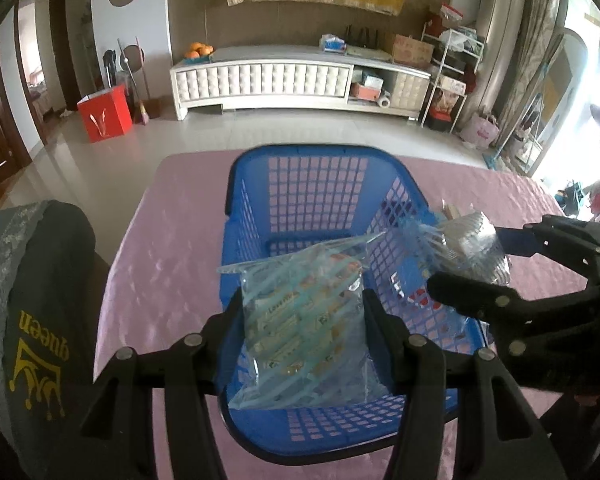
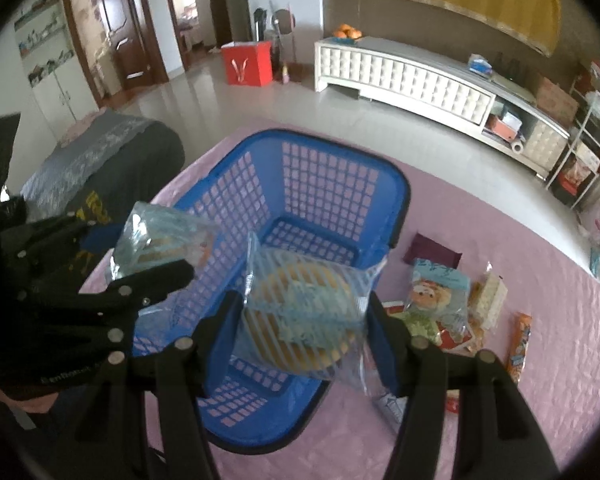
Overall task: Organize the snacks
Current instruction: 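Carry both bags over the blue basket and open both tools to drop them, then withdraw both tools from the basket back toward the remaining snacks, then grasp the cracker pack with green zip with the right tool and lift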
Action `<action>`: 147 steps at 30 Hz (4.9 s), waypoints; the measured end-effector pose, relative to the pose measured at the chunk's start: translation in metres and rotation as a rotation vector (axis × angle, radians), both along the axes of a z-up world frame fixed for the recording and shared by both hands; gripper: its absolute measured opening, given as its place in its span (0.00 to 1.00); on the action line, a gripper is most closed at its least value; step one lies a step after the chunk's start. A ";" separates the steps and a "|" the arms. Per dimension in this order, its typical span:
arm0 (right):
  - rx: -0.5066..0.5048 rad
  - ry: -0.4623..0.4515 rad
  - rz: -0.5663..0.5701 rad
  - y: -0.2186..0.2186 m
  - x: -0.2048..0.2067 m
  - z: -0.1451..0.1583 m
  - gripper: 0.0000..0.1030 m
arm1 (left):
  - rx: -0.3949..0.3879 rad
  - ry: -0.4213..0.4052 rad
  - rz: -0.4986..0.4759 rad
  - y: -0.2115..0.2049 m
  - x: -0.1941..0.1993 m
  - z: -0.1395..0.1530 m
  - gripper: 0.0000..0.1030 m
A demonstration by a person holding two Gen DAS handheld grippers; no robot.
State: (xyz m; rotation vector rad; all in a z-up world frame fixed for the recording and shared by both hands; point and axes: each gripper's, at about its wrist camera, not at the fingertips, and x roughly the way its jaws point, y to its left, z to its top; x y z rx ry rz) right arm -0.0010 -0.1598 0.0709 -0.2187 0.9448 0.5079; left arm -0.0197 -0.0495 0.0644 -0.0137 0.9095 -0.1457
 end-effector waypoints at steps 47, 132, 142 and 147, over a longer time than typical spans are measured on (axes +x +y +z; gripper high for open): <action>0.071 -0.271 -0.198 -0.152 -0.099 0.091 0.90 | -0.006 -0.244 -0.090 -0.110 -0.096 0.109 0.79; -0.125 0.082 0.299 -0.232 0.041 -0.128 0.69 | 0.098 0.166 -0.137 -0.228 0.027 -0.085 0.79; 0.008 -0.010 0.028 -0.271 0.049 -0.086 0.69 | 0.118 0.105 -0.108 -0.238 0.052 -0.058 0.79; 0.056 -0.011 -0.095 -0.272 0.070 -0.081 0.69 | 0.163 0.097 -0.110 -0.245 0.078 -0.050 0.79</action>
